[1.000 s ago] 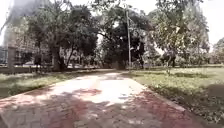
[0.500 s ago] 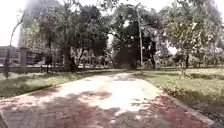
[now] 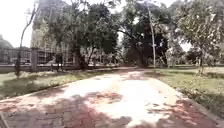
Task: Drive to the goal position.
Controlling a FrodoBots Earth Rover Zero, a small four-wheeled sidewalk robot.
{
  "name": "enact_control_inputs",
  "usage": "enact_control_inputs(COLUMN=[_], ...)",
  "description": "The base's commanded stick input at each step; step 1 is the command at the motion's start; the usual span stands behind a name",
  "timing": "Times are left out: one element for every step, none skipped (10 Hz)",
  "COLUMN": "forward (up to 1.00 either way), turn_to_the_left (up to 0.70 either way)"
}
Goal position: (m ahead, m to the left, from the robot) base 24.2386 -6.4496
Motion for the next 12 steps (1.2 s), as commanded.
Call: enact_control_inputs(forward=[0.70,0.70,0.70,0.70,0.70,0.70,0.70,0.70,0.70,0.70,0.70,0.70], turn_to_the_left=[0.00,-0.17,-0.34,-0.35,0.00,0.00,-0.02,-0.21,-0.31,-0.14,-0.04,-0.20])
